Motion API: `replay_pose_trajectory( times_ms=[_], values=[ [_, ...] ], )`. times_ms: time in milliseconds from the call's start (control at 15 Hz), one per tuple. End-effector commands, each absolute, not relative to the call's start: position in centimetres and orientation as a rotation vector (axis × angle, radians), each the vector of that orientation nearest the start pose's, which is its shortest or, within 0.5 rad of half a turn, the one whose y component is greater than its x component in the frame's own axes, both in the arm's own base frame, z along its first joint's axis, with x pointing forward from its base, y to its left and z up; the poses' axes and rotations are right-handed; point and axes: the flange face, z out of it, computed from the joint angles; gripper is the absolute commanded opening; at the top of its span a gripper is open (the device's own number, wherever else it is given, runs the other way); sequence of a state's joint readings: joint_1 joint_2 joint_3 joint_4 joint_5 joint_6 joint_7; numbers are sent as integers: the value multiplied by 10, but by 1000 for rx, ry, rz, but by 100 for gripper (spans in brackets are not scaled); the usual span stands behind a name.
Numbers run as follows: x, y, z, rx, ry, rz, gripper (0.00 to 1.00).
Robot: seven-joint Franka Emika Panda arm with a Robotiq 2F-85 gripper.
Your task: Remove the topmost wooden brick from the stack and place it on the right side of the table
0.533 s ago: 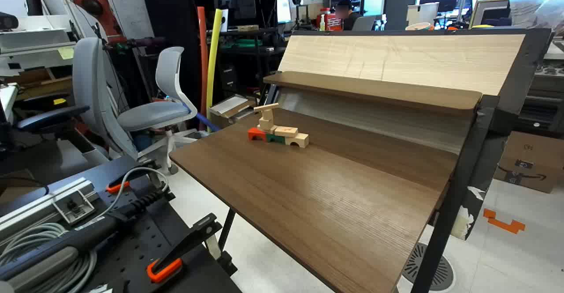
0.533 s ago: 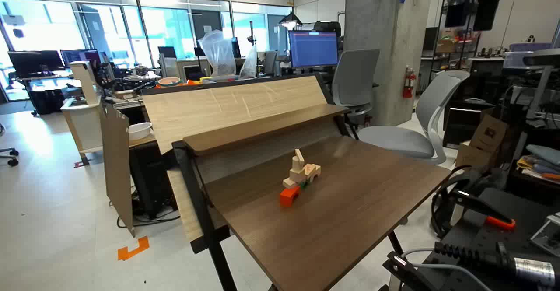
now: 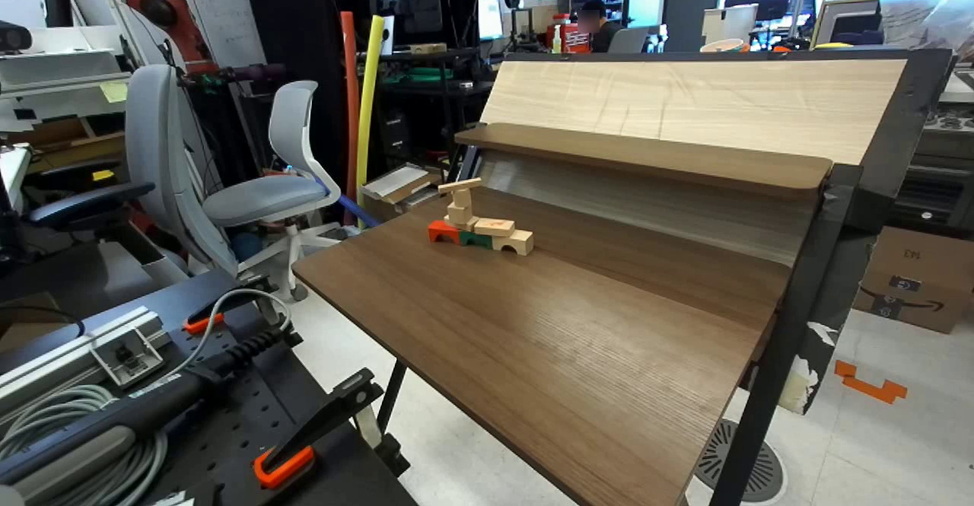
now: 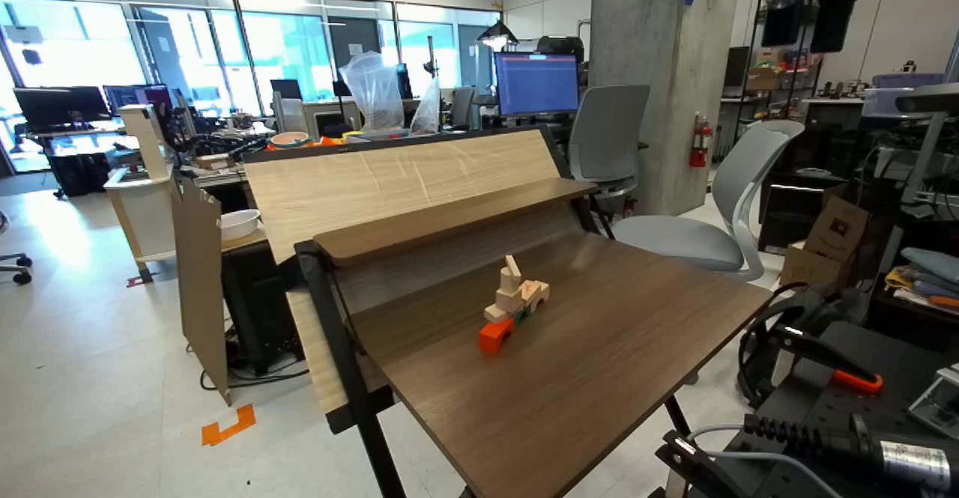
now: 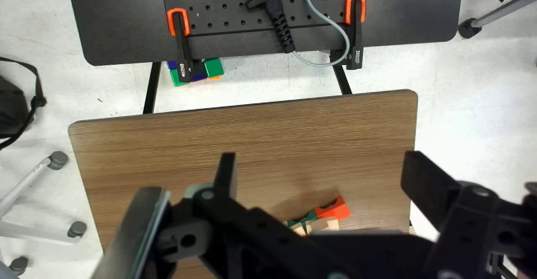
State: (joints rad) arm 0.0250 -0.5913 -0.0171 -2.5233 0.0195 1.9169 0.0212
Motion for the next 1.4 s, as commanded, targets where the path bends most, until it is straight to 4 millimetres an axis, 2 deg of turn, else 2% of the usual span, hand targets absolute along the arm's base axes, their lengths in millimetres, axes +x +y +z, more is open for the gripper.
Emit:
replay_pose_trajectory(
  times_ms=[0,1000,1200,1333],
  values=[
    [367,4,475,-3114,26,26,100],
    [367,4,475,-3114,26,26,100],
    [386,10,460,-3081,85,-232,100],
    [403,14,445,-3078,136,-340,100]
  ],
)
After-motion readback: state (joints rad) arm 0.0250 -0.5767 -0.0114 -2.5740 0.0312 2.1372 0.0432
